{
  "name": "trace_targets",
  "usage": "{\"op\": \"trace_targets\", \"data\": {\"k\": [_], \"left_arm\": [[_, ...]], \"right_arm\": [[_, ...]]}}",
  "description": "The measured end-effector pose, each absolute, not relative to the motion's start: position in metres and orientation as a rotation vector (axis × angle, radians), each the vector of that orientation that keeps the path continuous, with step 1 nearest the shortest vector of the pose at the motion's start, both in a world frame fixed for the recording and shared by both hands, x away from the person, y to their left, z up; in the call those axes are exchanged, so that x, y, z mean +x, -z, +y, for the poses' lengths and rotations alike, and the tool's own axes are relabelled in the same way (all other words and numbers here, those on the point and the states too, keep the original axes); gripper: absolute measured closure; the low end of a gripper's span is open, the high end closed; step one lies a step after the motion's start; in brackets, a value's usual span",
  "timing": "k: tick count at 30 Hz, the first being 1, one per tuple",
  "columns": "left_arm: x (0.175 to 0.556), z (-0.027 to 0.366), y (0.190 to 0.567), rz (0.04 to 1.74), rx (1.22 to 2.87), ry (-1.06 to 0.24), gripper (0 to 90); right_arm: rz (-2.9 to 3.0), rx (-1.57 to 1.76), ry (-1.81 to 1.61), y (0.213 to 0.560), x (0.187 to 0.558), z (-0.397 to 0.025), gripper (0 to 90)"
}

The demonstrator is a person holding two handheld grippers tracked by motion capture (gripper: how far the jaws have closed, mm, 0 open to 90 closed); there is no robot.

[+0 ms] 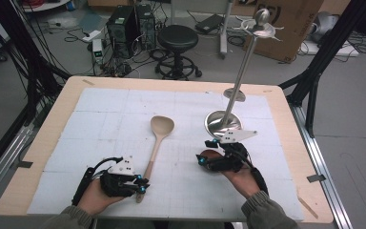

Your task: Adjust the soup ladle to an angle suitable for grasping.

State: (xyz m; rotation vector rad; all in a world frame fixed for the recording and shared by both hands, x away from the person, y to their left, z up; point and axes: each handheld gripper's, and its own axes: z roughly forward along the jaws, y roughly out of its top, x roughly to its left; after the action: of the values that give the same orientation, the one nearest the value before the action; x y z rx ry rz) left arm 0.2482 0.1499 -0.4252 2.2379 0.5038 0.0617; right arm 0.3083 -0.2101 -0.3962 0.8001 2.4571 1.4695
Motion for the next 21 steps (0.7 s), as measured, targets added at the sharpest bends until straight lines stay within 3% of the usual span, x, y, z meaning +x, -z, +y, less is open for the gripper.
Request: {"op": "trace_targets", "data": {"k": [21], "left_arm": [[0.254, 0.167, 0.419, 0.560, 2.153, -0.077, 70.8]], "right_arm": [[2.490, 0.834, -1.345, 0.394, 0.402, -0.126, 47.6]]}}
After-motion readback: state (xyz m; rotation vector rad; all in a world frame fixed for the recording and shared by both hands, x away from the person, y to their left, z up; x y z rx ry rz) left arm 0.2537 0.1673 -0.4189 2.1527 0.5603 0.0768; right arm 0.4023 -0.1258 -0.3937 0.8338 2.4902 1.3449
